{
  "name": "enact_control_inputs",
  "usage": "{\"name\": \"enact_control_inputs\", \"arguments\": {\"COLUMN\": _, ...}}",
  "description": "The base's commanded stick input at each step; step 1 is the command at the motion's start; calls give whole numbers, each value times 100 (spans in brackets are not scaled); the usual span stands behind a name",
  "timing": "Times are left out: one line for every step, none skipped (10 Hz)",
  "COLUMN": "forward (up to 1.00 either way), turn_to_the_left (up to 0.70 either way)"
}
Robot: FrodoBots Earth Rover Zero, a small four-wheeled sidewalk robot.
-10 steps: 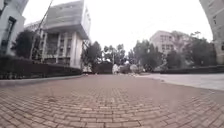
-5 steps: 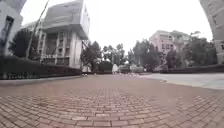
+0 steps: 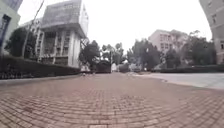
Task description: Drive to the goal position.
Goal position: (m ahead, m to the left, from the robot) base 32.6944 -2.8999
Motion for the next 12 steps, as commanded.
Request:
{"name": "enact_control_inputs", "arguments": {"forward": 70, "turn_to_the_left": 0}}
{"name": "enact_control_inputs", "arguments": {"forward": 70, "turn_to_the_left": 0}}
{"name": "enact_control_inputs", "arguments": {"forward": 70, "turn_to_the_left": 0}}
{"name": "enact_control_inputs", "arguments": {"forward": 70, "turn_to_the_left": 0}}
{"name": "enact_control_inputs", "arguments": {"forward": 70, "turn_to_the_left": 0}}
{"name": "enact_control_inputs", "arguments": {"forward": 70, "turn_to_the_left": 0}}
{"name": "enact_control_inputs", "arguments": {"forward": 70, "turn_to_the_left": 0}}
{"name": "enact_control_inputs", "arguments": {"forward": 70, "turn_to_the_left": 0}}
{"name": "enact_control_inputs", "arguments": {"forward": 70, "turn_to_the_left": 0}}
{"name": "enact_control_inputs", "arguments": {"forward": 70, "turn_to_the_left": 0}}
{"name": "enact_control_inputs", "arguments": {"forward": 70, "turn_to_the_left": 0}}
{"name": "enact_control_inputs", "arguments": {"forward": 70, "turn_to_the_left": 0}}
